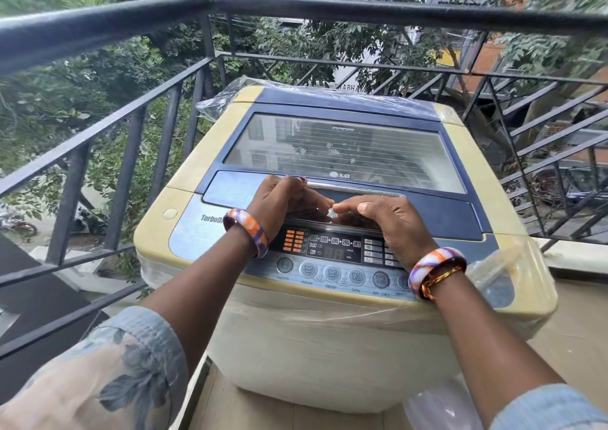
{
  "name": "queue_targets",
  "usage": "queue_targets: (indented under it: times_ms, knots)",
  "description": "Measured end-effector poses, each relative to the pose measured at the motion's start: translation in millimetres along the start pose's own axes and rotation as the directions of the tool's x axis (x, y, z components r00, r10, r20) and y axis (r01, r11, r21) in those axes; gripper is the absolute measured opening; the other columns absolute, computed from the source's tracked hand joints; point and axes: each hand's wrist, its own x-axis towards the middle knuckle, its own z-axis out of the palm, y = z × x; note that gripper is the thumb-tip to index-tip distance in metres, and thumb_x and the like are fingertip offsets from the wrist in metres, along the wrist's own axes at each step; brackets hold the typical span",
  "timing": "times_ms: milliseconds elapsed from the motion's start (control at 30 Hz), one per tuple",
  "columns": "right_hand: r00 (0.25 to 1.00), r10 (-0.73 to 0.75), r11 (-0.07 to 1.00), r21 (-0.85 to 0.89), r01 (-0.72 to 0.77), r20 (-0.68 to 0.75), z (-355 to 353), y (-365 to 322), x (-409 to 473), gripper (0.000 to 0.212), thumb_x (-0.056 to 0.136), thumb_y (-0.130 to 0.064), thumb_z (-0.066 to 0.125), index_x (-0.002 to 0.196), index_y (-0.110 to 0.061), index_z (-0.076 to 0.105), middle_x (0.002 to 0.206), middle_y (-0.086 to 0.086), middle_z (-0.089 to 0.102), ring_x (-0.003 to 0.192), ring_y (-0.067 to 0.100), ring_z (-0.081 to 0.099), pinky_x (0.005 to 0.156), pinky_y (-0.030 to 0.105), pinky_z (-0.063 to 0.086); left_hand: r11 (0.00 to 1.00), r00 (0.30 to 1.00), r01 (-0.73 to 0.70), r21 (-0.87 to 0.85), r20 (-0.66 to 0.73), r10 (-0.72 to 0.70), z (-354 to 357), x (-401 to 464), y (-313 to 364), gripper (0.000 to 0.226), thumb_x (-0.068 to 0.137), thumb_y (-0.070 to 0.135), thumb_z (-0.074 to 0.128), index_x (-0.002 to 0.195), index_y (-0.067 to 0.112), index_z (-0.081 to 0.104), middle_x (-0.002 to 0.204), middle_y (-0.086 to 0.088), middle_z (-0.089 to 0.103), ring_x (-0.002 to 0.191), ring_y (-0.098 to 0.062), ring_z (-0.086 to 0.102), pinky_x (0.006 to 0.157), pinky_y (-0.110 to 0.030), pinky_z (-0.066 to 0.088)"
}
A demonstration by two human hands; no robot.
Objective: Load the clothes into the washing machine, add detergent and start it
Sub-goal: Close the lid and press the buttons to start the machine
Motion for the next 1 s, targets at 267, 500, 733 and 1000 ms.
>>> queue_targets:
  times_ms: [267,500,733,1000]
  knots:
    - [1.000,-0.015,1.000,0.011,0.015,0.005,-0.2,1.4,1.0,0.036,0.076,-0.034,0.043,0.083,-0.021,0.076,0.092,0.004,0.075,0.093,0.023,0.069,0.093,0.046,0.050,1.000,1.000,-0.007,0.006,0.002,0.007,-1.0,0.6,-0.9,0.046,0.090,0.013,0.028,0.077,-0.008,0.067,0.066,-0.007,0.074,0.078,-0.018,0.071,0.077,-0.021,0.057]
    - [1.000,-0.016,1.000,-0.002,0.016,-0.003,-0.1,2.1,1.6,0.035,0.076,-0.032,0.043,0.083,-0.022,0.076,0.092,0.003,0.075,0.094,0.022,0.069,0.094,0.047,0.049,0.999,1.000,0.019,-0.036,0.024,-0.018,-0.2,0.3,0.4,0.047,0.076,0.022,0.034,0.081,-0.012,0.065,0.066,-0.008,0.074,0.076,-0.018,0.071,0.074,-0.019,0.057]
    - [1.000,-0.014,1.000,-0.026,0.014,0.000,-0.3,0.7,1.1,0.034,0.077,-0.032,0.043,0.082,-0.024,0.075,0.092,0.001,0.075,0.095,0.020,0.068,0.094,0.046,0.049,1.000,0.999,0.015,-0.012,0.032,-0.014,-2.1,1.6,-1.2,0.048,0.077,0.023,0.033,0.081,-0.012,0.066,0.067,-0.008,0.074,0.077,-0.019,0.071,0.077,-0.020,0.057]
    - [1.000,-0.014,1.000,-0.019,0.014,0.006,-0.1,1.1,1.2,0.036,0.075,-0.035,0.043,0.084,-0.023,0.075,0.093,0.003,0.074,0.095,0.021,0.068,0.094,0.044,0.049,1.000,0.999,0.010,-0.003,0.033,-0.010,-1.8,1.1,-2.3,0.051,0.079,0.022,0.032,0.083,-0.018,0.064,0.068,-0.008,0.074,0.079,-0.018,0.071,0.075,-0.018,0.056]
